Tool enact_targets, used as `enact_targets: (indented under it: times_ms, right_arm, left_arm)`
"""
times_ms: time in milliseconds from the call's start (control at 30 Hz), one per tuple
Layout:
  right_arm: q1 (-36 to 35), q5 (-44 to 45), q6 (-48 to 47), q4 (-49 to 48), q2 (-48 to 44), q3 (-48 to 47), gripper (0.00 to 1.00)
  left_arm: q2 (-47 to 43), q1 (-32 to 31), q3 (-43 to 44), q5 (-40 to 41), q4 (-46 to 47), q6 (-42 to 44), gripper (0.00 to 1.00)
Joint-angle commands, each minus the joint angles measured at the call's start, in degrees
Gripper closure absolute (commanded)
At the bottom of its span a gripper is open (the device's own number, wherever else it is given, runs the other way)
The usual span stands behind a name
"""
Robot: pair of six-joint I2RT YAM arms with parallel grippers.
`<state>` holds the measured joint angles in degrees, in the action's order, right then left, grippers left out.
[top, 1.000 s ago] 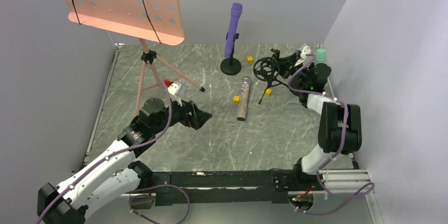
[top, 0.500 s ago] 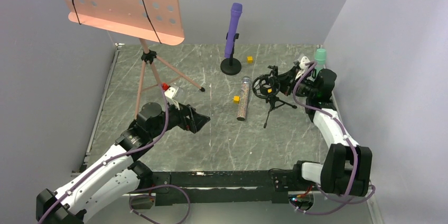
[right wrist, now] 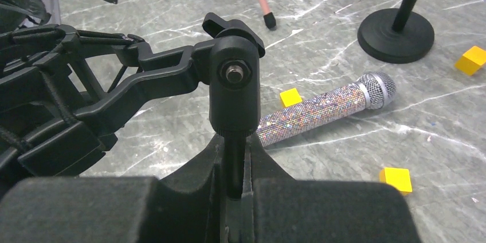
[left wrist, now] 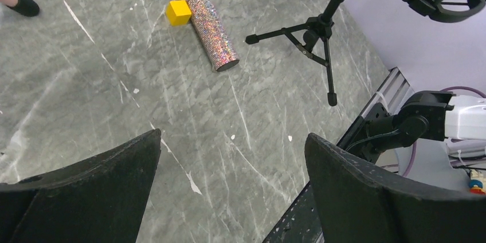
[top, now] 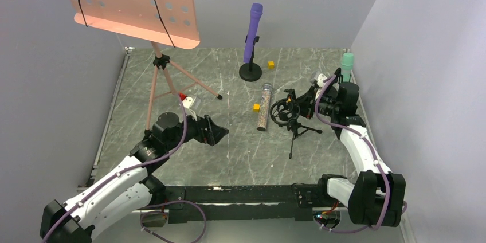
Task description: Attach the microphones to the stand
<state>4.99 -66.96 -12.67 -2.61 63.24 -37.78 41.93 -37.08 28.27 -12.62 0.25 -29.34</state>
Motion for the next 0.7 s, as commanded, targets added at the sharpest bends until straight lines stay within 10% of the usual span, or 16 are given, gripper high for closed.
enact_targets:
  times_ms: [0, 667]
  right_arm:
    - [-1.1, -2.9, 0.7, -3.1, -1.2, 0.2, 1.00]
    - [1.6, -1.8, -11.4, 6.6, 1.2, -0.1, 0.98]
  left_arm:
    - [0.8, 0.4, -0.3, -1.0, 2.8, -1.7, 0.01]
    - [2.4, 0.4, -3.7, -2.5, 7.5, -1.2, 0.01]
